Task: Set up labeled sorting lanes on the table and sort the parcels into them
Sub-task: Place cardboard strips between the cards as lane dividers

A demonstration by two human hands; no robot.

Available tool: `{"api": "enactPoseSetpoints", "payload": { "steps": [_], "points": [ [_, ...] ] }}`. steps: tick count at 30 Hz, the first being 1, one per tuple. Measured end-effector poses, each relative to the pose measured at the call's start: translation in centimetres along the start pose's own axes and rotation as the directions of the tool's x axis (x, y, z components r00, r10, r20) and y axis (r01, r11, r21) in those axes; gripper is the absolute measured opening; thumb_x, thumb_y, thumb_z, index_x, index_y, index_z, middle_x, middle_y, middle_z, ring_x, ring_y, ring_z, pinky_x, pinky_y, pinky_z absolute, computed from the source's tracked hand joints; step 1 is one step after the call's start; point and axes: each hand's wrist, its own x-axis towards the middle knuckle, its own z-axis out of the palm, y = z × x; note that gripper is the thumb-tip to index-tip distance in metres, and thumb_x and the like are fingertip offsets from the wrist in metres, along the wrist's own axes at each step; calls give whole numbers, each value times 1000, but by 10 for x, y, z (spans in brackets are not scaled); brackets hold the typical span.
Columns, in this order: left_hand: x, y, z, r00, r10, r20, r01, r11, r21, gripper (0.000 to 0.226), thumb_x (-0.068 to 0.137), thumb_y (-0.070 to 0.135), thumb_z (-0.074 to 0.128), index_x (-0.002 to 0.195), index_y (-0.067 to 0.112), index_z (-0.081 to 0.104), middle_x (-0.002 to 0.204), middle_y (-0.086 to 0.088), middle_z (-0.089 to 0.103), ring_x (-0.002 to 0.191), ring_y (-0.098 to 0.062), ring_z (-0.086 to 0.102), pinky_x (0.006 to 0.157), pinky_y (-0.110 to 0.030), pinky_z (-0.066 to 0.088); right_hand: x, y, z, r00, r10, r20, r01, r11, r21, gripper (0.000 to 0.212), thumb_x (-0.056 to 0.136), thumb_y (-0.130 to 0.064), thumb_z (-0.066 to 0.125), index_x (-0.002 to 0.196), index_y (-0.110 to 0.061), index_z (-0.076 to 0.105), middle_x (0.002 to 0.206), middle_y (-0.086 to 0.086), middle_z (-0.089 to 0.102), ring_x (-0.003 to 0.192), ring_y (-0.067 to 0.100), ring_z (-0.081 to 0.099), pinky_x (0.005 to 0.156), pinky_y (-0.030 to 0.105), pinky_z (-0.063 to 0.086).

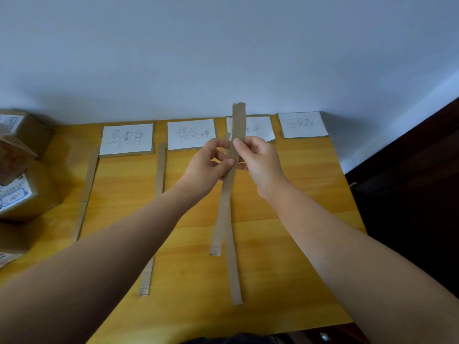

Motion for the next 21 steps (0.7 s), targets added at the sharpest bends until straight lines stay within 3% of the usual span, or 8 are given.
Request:
{"api": "enactPoseSetpoints", "payload": {
  "steps": [4,8,11,14,18,21],
  "points": [
    [3,5,51,998,-54,19,54,998,31,15,93,19,60,105,26,55,84,0,57,80,-16,61,77,-31,54,3,4,-52,999,-5,-35,2,996,-92,16,95,-20,57,88,-6,62,85,19,64,76,23,58,73,46,54],
    [6,-2,83,988,-143,-59,147,986,83,17,95,26,55,111,22,56,101,-6,60,96,-24,63,87,-39,53,10,24,-109,996,65,-58,-74,981,-180,14,96,-20,55,91,-10,63,88,15,66,77,22,57,69,38,48],
    [10,-8,94,978,-186,-96,193,978,77,17,96,22,54,112,20,55,102,-7,60,96,-23,62,84,-36,52,19,53,-142,984,149,-96,-169,953,-250,19,96,-18,56,95,0,63,95,23,66,79,24,56,71,39,46],
    [15,-12,101,966,-223,-135,231,972,52,15,96,18,52,111,19,54,98,-5,60,91,-20,61,79,-31,51,25,72,-160,972,211,-106,-234,917,-323,20,96,-17,55,101,1,63,93,17,63,81,24,54,73,37,46],
    [21,-17,106,946,-262,-192,273,962,30,15,97,17,51,111,19,54,99,-5,61,89,-18,61,77,-30,52,34,80,-164,976,200,-80,-216,911,-352,18,96,-17,54,101,-2,63,91,9,60,83,21,54,82,40,51],
    [23,-23,106,941,-280,-187,292,956,36,15,97,18,51,111,20,54,100,-7,62,88,-18,62,76,-29,52,38,83,-158,985,165,-39,-169,927,-334,14,96,-18,56,101,-8,63,90,7,61,82,18,53,77,34,47]
  ]
}}
